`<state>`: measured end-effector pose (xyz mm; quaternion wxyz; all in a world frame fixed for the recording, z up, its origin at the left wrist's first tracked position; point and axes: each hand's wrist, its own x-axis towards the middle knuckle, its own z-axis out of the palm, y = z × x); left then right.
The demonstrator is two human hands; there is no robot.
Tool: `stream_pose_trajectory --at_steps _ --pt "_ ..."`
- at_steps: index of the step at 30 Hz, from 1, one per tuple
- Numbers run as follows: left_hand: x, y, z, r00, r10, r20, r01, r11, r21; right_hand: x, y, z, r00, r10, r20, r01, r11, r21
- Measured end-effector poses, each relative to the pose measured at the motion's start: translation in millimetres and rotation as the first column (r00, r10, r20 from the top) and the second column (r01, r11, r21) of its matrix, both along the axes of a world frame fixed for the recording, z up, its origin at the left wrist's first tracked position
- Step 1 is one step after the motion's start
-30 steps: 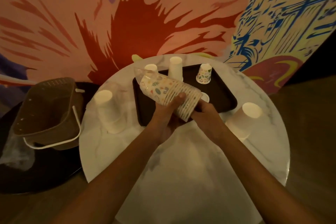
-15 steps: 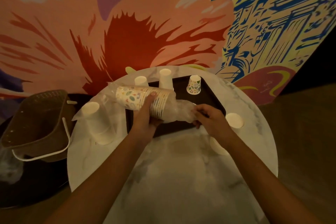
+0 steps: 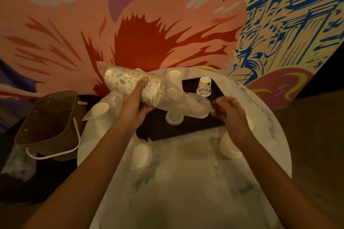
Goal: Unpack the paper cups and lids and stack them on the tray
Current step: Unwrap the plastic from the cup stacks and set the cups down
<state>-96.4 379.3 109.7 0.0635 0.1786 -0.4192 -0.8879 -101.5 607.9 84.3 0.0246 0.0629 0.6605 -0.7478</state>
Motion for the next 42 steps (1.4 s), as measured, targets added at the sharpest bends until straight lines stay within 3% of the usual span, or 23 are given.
stream_pose_trajectory --at_steps 2,6,9,11,17,21,24,28,31,34,37,42 --pt "-4.4 3.4 5.0 1.000 -0.018 0.015 0.018 1.000 -0.020 -10.9 1.0 9.5 0.977 0.186 -0.103 -0.167 0.970 0.175" --pt "-13.6 7.7 10.6 0.998 -0.061 0.018 0.062 0.994 -0.091 -20.4 -6.6 28.7 0.854 0.514 -0.080 -0.388 0.732 0.559" --pt "-16.4 8.2 12.0 0.997 -0.082 0.006 0.082 0.992 -0.100 -14.4 -22.2 30.3 0.800 0.597 -0.049 -0.353 0.535 0.768" --pt "-18.3 5.6 14.3 0.996 -0.082 0.022 0.084 0.993 -0.085 -10.7 -28.8 27.8 0.818 0.568 -0.094 -0.260 0.511 0.819" --pt "-18.7 -24.3 14.6 0.999 0.002 0.038 0.002 0.996 -0.094 -26.6 -18.8 22.4 0.953 0.276 -0.124 -0.159 0.805 0.572" --pt "-15.6 -44.7 9.7 0.998 0.037 0.050 -0.031 0.993 -0.116 -32.0 -16.8 14.2 0.971 0.223 -0.081 -0.166 0.883 0.439" --pt "-12.9 -52.8 11.8 0.999 0.044 0.026 -0.039 0.989 -0.146 -32.2 -21.6 15.0 0.976 0.176 -0.130 -0.118 0.923 0.366" --pt "-12.1 -57.1 15.3 0.996 0.083 0.029 -0.078 0.987 -0.143 -37.2 -28.2 19.9 0.993 0.032 -0.115 -0.016 0.990 0.137" --pt "-13.8 -59.0 14.4 0.992 0.125 0.006 -0.124 0.988 -0.093 -35.4 -38.4 16.1 0.996 -0.026 0.081 0.030 0.998 -0.049" --pt "-15.5 -56.6 13.6 0.989 0.144 -0.009 -0.145 0.987 -0.071 -28.9 -42.9 11.3 0.964 0.097 0.248 -0.056 0.984 -0.169" --pt "-16.3 -50.5 13.7 0.989 0.148 -0.010 -0.148 0.988 -0.038 -23.8 -48.8 10.8 0.931 0.280 0.235 -0.226 0.946 -0.231" --pt "-16.9 -48.8 9.9 0.988 0.153 -0.009 -0.153 0.988 0.007 -19.8 -54.3 14.6 0.934 0.271 0.232 -0.164 0.904 -0.396"
